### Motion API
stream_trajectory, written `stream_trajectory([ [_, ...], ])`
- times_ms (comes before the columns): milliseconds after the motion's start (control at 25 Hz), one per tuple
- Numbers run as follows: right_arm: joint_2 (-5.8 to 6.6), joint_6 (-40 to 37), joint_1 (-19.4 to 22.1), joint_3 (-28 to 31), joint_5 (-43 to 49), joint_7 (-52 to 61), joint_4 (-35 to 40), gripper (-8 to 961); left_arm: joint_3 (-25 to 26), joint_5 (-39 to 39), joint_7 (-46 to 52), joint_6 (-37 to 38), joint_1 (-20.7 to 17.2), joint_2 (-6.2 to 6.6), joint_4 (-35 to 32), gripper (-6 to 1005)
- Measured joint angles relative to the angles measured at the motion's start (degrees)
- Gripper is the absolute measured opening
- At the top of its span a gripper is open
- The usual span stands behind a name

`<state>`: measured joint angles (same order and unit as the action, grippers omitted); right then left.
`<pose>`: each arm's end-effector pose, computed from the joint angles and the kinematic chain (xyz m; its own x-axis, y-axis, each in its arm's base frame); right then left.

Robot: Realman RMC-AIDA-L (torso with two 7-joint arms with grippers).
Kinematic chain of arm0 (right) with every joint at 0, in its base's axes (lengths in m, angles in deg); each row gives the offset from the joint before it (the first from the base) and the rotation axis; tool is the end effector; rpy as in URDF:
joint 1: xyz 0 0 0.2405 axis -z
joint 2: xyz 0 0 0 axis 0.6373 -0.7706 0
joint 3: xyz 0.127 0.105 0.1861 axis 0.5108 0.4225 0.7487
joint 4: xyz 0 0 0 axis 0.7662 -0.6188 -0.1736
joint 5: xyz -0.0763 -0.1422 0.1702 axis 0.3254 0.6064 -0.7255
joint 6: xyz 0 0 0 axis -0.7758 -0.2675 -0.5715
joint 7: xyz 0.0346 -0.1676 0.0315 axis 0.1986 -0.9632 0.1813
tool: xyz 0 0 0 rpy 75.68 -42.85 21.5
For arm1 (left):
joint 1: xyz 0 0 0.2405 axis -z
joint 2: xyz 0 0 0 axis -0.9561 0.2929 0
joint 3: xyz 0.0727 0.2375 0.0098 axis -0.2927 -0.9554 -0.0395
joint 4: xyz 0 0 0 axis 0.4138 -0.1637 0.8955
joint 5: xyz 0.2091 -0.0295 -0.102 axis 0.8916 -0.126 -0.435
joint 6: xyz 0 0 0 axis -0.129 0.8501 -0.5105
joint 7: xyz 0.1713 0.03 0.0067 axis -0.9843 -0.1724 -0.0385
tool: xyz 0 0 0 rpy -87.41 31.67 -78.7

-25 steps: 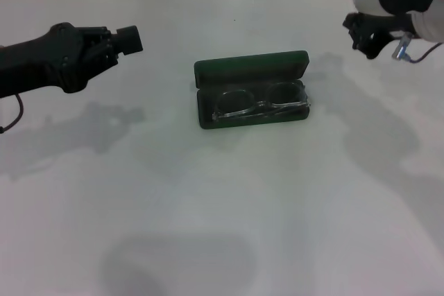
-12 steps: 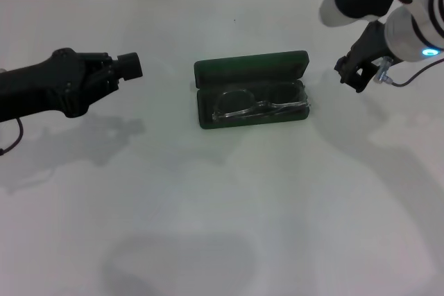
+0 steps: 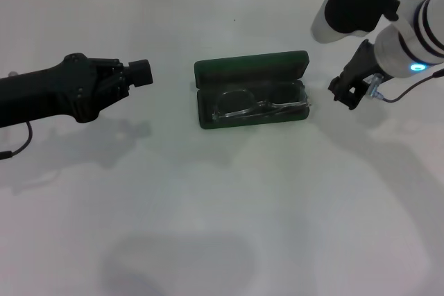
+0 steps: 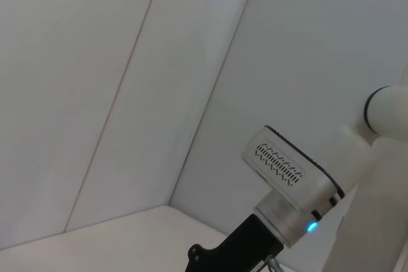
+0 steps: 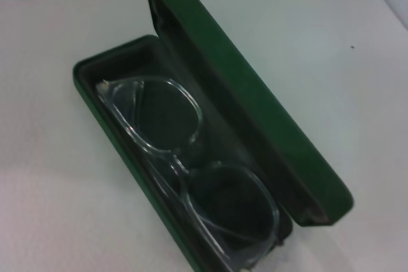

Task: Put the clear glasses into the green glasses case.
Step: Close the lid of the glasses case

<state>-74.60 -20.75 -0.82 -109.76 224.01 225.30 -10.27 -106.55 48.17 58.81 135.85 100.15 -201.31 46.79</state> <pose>0.1443 0.4257 -0.0516 0.8843 -0.3481 0.3111 -0.1366 -0.8302 -0.5405 -0.2405 0.3363 0.0329 0.6236 0.3624 0.6927 0.4627 -0.8853 0.0467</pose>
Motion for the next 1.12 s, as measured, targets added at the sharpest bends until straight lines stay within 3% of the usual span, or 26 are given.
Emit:
stream_trajectory([
  [360,0.09,3.4,-2.6,0.0,-4.8,-2.9,-6.9,12,0.1,0.2,0.0,0.0,0.4,0.02,0.1,48],
  [1120,0.1,5.8,-4.0,0.0,-8.1,-5.4,-11.9,12,0.3,0.2,0.0,-0.1,-0.1,-0.16,0.4,48],
])
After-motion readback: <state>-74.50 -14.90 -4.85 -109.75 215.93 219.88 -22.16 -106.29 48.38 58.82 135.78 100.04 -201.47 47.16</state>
